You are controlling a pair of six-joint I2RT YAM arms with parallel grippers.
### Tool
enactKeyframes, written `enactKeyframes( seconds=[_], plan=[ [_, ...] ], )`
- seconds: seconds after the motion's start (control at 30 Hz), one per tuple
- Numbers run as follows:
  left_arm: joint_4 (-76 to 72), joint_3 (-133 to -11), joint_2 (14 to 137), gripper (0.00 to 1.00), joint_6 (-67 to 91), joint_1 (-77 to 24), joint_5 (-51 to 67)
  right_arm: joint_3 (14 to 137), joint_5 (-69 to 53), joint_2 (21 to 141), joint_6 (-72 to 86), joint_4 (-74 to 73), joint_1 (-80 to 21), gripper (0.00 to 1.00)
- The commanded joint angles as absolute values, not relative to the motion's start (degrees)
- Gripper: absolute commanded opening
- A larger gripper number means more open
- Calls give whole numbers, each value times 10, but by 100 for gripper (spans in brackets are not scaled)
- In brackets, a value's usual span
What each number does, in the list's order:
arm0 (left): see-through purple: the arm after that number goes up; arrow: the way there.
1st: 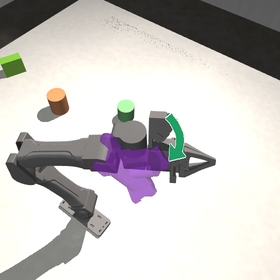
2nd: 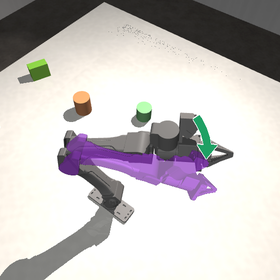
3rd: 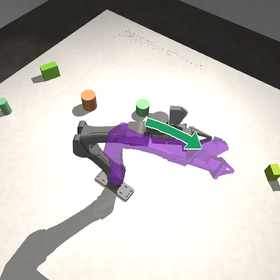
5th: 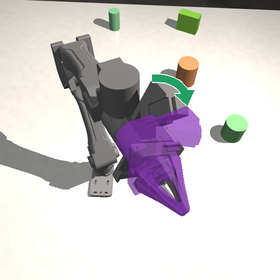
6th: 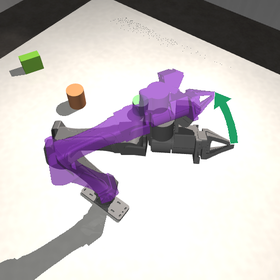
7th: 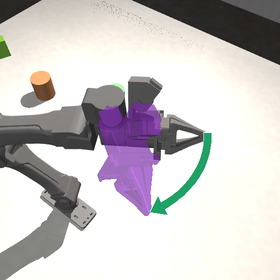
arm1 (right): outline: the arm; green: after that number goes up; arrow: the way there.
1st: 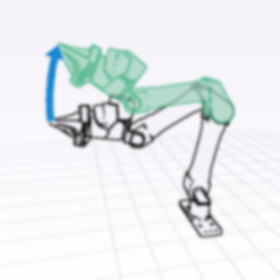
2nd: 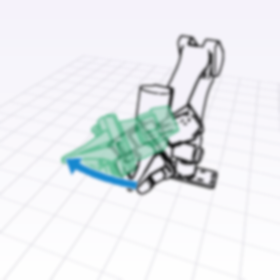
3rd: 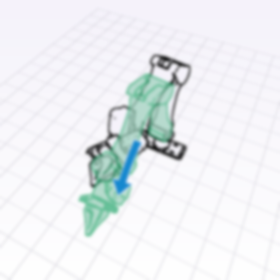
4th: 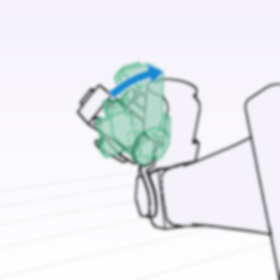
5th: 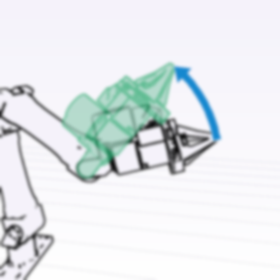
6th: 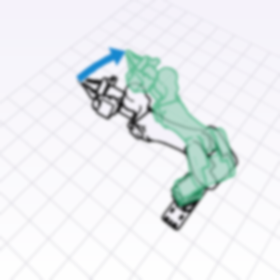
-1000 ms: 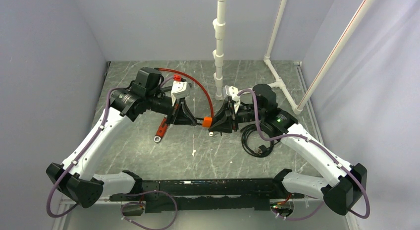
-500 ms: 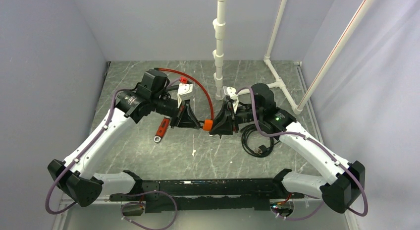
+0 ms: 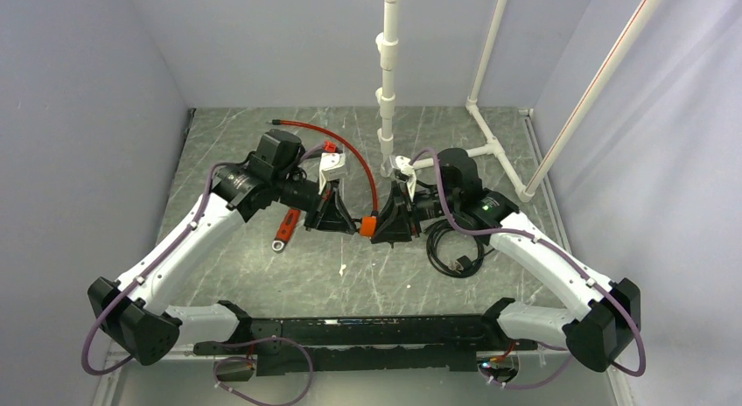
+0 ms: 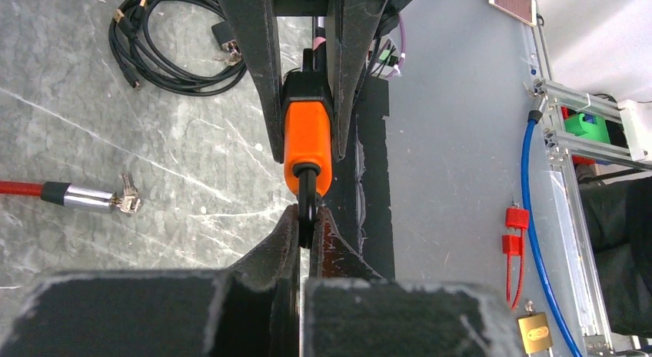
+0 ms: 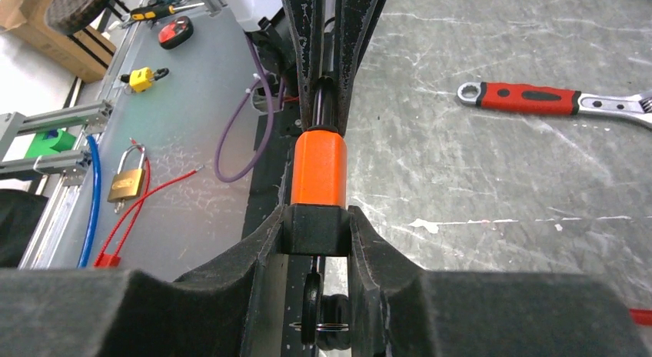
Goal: Lock with the key
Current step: Lock the lock.
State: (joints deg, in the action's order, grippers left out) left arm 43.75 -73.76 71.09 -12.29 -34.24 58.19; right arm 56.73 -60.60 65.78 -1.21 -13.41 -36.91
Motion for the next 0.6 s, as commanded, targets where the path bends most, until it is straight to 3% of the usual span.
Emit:
enactKeyframes(
  seconds=[0.0,0.3,0.57],
  plan=[
    [321,-726,732,0,-102,-396,621,628,-601,667,-6,44,-402,0],
    [379,-725,703,0,-135,-331,630,612,-584,649,-32,3,-375,0],
    [402,-734,687,0,-147,-307,624,582,-600,653,41,34,-312,0]
  ],
)
